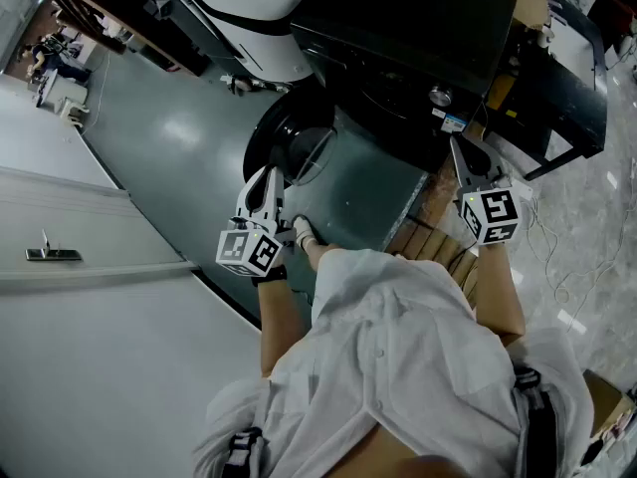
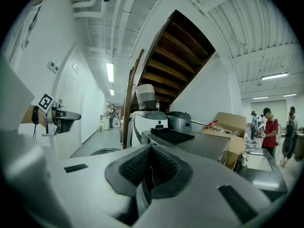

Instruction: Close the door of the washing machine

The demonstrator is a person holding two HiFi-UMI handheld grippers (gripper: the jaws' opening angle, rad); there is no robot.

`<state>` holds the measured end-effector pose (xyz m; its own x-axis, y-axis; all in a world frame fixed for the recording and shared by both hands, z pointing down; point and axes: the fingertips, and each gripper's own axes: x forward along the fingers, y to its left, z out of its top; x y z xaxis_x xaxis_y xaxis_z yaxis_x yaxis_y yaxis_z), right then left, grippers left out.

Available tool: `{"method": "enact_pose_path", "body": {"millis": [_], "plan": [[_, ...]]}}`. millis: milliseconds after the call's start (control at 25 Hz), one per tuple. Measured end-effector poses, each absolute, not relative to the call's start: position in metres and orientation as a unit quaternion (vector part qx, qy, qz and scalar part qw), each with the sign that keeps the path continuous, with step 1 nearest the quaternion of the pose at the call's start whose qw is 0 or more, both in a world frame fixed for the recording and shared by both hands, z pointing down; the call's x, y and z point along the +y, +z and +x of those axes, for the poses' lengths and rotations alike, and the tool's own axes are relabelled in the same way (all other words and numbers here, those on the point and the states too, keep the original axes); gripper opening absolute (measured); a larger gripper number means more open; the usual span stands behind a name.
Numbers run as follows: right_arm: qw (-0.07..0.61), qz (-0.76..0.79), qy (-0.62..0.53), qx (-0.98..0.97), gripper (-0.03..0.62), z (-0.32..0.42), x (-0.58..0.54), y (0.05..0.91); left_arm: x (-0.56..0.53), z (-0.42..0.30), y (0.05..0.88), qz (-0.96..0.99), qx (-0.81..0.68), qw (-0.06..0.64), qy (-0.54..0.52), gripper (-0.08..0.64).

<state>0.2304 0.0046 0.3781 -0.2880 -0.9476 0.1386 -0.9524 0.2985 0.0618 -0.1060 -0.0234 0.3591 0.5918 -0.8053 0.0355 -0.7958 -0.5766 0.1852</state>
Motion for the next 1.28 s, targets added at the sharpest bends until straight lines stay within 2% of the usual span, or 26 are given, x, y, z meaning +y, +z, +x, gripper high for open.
{"method": "enact_pose_path", "body": {"millis": [640,1280], "plan": [[0.056,0.584,0.016,-0.810,0.028,0.2277,0.0015,0.3771,-0.0242,-0.1046,0.3619,0.888,-0.449,0.095,-0.023,0.031],[0.068,0.583,0.004,-0.810,0.028,0.2237,0.0015,0.3767,-0.0215,-0.1060,0.3633,0.888,-0.450,0.097,-0.024,0.031]]}}
